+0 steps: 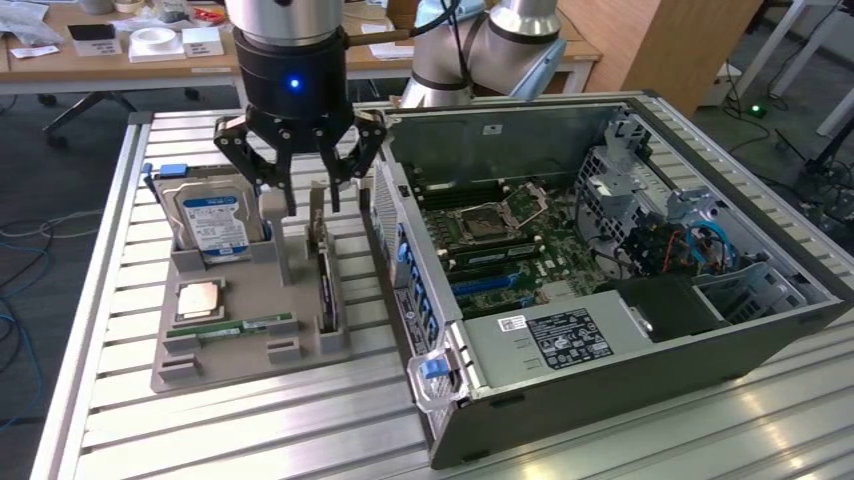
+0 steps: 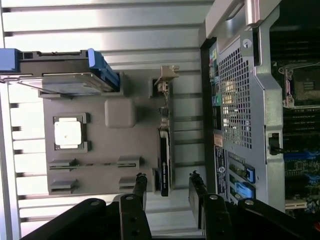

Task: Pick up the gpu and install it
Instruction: 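Pick up the gpu and move the gpu toward the slot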

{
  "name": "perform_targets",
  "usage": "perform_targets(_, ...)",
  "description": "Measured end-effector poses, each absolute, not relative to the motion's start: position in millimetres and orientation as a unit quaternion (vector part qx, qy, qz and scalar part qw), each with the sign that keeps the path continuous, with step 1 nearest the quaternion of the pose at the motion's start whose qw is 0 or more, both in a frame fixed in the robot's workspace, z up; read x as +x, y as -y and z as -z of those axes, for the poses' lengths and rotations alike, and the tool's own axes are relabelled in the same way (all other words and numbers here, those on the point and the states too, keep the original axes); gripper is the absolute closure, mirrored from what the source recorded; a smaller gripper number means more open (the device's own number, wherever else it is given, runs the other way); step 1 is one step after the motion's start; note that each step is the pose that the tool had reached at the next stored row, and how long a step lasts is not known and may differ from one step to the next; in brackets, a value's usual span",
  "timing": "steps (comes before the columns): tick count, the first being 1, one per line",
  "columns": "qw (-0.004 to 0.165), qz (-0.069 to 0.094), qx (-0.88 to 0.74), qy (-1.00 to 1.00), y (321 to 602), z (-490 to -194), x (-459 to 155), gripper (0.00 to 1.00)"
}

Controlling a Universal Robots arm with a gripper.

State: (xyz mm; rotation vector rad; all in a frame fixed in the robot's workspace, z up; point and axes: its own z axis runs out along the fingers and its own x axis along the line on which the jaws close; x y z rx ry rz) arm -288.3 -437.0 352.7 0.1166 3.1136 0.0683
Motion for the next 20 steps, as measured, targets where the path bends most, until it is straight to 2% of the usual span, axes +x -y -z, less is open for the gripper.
perform_targets(20, 0.012, -0.022, 0.037, -0.999, 437.0, -325.6, -288.3, 0.53)
